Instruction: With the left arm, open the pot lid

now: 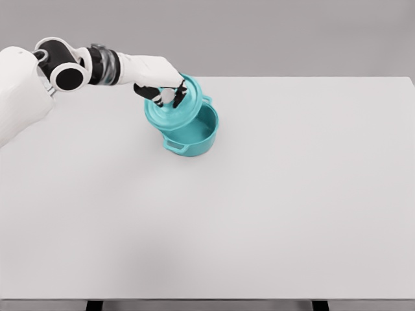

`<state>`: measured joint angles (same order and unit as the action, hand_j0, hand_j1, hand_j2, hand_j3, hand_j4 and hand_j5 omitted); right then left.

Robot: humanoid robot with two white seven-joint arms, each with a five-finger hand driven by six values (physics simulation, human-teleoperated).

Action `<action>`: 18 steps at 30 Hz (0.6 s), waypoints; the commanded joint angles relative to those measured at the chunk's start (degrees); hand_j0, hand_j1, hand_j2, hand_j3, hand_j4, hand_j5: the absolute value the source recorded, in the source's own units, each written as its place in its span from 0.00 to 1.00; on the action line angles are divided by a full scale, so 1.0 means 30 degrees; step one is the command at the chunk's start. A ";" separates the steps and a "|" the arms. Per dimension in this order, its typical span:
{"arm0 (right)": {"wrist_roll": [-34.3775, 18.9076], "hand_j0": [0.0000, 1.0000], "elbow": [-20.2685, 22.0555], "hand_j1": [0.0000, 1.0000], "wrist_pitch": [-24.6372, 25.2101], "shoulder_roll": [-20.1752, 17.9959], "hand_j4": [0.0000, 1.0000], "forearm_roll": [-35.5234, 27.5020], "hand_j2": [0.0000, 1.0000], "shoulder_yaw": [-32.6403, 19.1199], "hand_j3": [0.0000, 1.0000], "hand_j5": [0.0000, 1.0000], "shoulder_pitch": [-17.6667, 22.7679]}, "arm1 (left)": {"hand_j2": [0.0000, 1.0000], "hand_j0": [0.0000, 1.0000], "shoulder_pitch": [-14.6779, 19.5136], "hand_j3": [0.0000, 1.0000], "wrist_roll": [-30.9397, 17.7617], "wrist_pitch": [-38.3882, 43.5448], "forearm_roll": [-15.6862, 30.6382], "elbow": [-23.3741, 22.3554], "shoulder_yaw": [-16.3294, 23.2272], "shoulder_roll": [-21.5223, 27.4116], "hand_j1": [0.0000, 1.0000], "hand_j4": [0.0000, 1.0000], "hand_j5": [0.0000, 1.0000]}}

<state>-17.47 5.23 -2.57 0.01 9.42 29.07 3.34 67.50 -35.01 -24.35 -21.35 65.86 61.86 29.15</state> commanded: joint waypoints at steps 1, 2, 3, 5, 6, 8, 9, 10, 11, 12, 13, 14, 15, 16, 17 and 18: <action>-0.0006 1.00 0.0016 1.00 -0.0023 -0.0003 1.00 -0.0004 1.00 0.0006 1.00 1.00 0.0000 | 0.33 0.33 0.0000 0.33 0.0002 -0.0439 -0.0002 0.0019 -0.0024 0.1064 0.33 0.33 0.33; -0.0006 1.00 0.0016 1.00 0.0006 -0.0003 1.00 -0.0004 1.00 0.0006 1.00 1.00 0.0000 | 0.33 0.33 0.0030 0.33 0.0002 -0.0468 -0.0002 0.0019 -0.0024 0.1358 0.33 0.33 0.33; -0.0006 1.00 -0.0013 1.00 0.0006 -0.0003 1.00 -0.0004 1.00 0.0006 1.00 1.00 0.0000 | 0.33 0.33 0.0059 0.33 0.0002 -0.0468 -0.0031 0.0019 -0.0024 0.1621 0.33 0.33 0.33; -0.0006 1.00 0.0016 1.00 0.0006 -0.0003 1.00 -0.0004 1.00 0.0006 1.00 1.00 0.0000 | 0.33 0.33 0.0059 0.33 0.0002 -0.0673 -0.0118 0.0019 -0.0024 0.2236 0.33 0.33 0.33; -0.0006 1.00 -0.0013 1.00 -0.0023 -0.0003 1.00 -0.0004 1.00 0.0006 1.00 1.00 0.0000 | 0.33 0.33 0.0059 0.33 0.0002 -0.0703 -0.0703 0.0019 -0.0024 0.2442 0.33 0.33 0.33; -0.0006 1.00 0.0016 1.00 0.0006 -0.0003 1.00 -0.0004 1.00 0.0006 1.00 1.00 0.0000 | 0.34 0.34 -0.0029 0.34 0.0002 -0.0703 -0.1553 -0.0068 0.0005 0.2647 0.34 0.34 0.34; -0.0006 1.00 0.0016 1.00 -0.0023 -0.0003 1.00 -0.0004 1.00 0.0006 1.00 1.00 0.0000 | 0.34 0.34 -0.0117 0.34 0.0002 -0.0703 -0.2461 -0.0098 0.0005 0.2736 0.34 0.34 0.34; -0.0006 1.00 -0.0013 1.00 0.0006 -0.0003 1.00 -0.0004 1.00 0.0006 1.00 1.00 0.0000 | 0.34 0.34 -0.0146 0.34 0.0002 -0.0732 -0.2901 -0.0098 0.0034 0.2736 0.34 0.34 0.34; -0.0006 1.00 -0.0013 1.00 -0.0023 -0.0003 1.00 -0.0004 1.00 0.0006 1.00 1.00 0.0000 | 0.34 0.34 -0.0146 0.34 0.0002 -0.0732 -0.3165 -0.0069 0.0239 0.2736 0.34 0.34 0.34; -0.0006 1.00 0.0016 1.00 0.0006 -0.0003 1.00 -0.0004 1.00 0.0006 1.00 1.00 0.0000 | 0.34 0.34 -0.0175 0.34 0.0002 -0.0732 -0.3224 -0.0098 0.0473 0.2736 0.34 0.34 0.34; -0.0006 1.00 -0.0013 1.00 0.0006 -0.0003 1.00 -0.0004 1.00 0.0006 1.00 1.00 0.0000 | 0.34 0.34 -0.0234 0.34 0.0002 -0.0732 -0.3574 -0.0128 0.0708 0.2736 0.34 0.34 0.34; -0.0006 1.00 -0.0013 1.00 0.0006 -0.0003 1.00 -0.0004 1.00 0.0006 1.00 1.00 0.0000 | 0.35 0.35 -0.0263 0.35 0.0002 -0.0732 -0.4160 -0.0128 0.0854 0.2736 0.35 0.35 0.35; -0.0006 1.00 0.0016 1.00 -0.0023 -0.0003 1.00 -0.0004 1.00 0.0006 1.00 1.00 0.0000 | 0.37 0.37 -0.0293 0.37 0.0002 -0.0732 -0.4601 -0.0128 0.0884 0.2736 0.37 0.37 0.37; -0.0006 1.00 0.0016 1.00 -0.0023 -0.0003 1.00 -0.0004 1.00 0.0006 1.00 1.00 0.0000 | 0.39 0.39 -0.0293 0.39 0.0002 -0.0732 -0.4689 -0.0157 0.1293 0.2736 0.39 0.39 0.39; -0.0006 1.00 0.0016 1.00 -0.0023 -0.0003 1.00 -0.0004 1.00 0.0006 1.00 1.00 0.0000 | 0.40 0.40 -0.0322 0.40 0.0002 -0.0732 -0.4718 -0.0186 0.1616 0.2736 0.40 0.40 0.40; -0.0006 1.00 0.0016 1.00 0.0006 -0.0003 1.00 -0.0004 1.00 0.0006 1.00 1.00 0.0000 | 0.43 0.43 -0.0439 0.43 0.0002 -0.0732 -0.4718 -0.0332 0.1704 0.2736 0.43 0.43 0.43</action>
<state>-17.47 5.24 -2.56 0.01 9.42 29.08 3.34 66.01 -35.03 -26.64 -34.44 65.14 65.80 37.27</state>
